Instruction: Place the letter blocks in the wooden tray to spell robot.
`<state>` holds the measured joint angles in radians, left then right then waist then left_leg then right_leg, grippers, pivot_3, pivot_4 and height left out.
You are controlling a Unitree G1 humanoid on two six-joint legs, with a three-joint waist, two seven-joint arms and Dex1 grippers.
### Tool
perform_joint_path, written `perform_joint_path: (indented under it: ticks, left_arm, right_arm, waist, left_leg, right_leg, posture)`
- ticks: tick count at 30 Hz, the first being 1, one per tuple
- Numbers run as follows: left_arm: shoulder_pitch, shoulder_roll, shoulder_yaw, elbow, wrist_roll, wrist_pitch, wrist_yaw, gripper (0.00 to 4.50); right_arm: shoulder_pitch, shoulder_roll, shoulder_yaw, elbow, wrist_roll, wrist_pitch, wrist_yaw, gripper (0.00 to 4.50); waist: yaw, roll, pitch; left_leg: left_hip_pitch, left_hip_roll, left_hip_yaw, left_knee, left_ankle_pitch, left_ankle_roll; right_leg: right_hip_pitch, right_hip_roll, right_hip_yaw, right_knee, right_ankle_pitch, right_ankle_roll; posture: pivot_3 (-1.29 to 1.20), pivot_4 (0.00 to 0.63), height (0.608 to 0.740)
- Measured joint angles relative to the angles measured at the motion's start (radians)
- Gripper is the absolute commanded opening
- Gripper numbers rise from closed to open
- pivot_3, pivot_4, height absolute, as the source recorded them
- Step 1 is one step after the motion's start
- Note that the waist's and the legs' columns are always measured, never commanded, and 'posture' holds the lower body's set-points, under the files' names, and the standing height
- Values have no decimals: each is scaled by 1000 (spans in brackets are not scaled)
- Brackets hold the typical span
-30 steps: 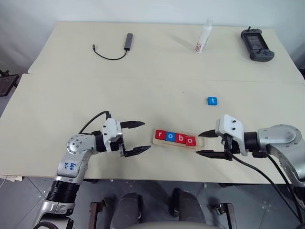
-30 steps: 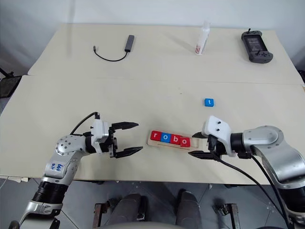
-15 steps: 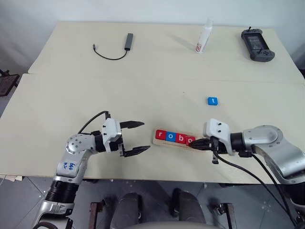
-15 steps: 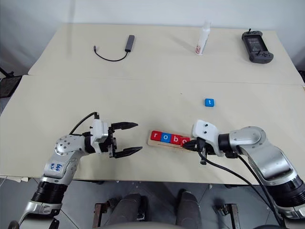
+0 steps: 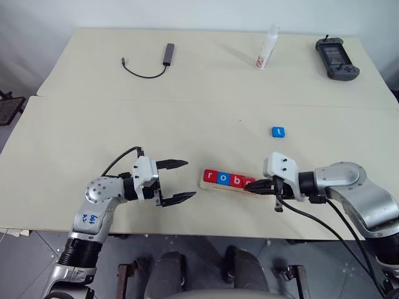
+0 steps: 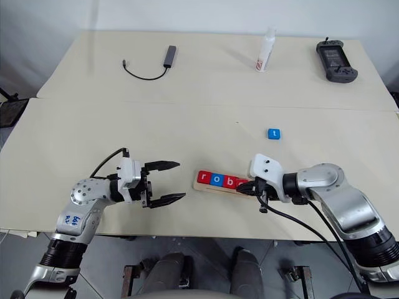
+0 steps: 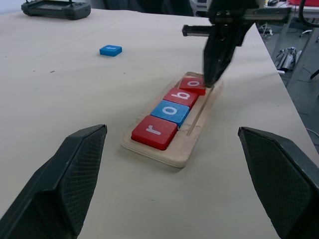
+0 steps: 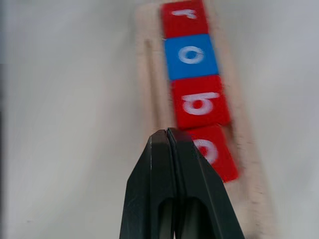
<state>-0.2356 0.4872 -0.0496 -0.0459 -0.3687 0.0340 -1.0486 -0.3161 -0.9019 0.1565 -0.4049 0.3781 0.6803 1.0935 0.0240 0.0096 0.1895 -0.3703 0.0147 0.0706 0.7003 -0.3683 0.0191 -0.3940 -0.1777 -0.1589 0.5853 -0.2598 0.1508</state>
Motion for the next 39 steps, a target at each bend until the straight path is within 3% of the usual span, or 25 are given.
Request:
perform_joint_path:
  ticks: [14, 34, 39]
  left_arm:
    - [-5, -2, 0, 0, 0, 0, 0, 4500]
    - [-34, -13, -2, 22, 0, -2, -5, 4500]
    - [-32, -9, -3, 21, 0, -1, -11, 4500]
  right_arm:
    - [-9, 17, 36, 22, -46, 12, -50, 25]
    - [27, 13, -14, 15, -18, 24, -85, 25]
    - [127, 14, -158, -63, 78, 23, -77, 25]
  waist:
    - [-1, 0, 0]
    - [-1, 0, 0]
    - [5, 0, 0]
  left_leg:
    - [0, 0, 0, 0, 0, 0]
    - [0, 0, 0, 0, 0, 0]
    - [0, 0, -1, 0, 0, 0]
  right_leg:
    - [0, 0, 0, 0, 0, 0]
    - [0, 0, 0, 0, 0, 0]
    - [0, 0, 0, 0, 0, 0]
  posture:
    - [0, 150, 740]
    - [0, 150, 740]
    - [0, 150, 740]
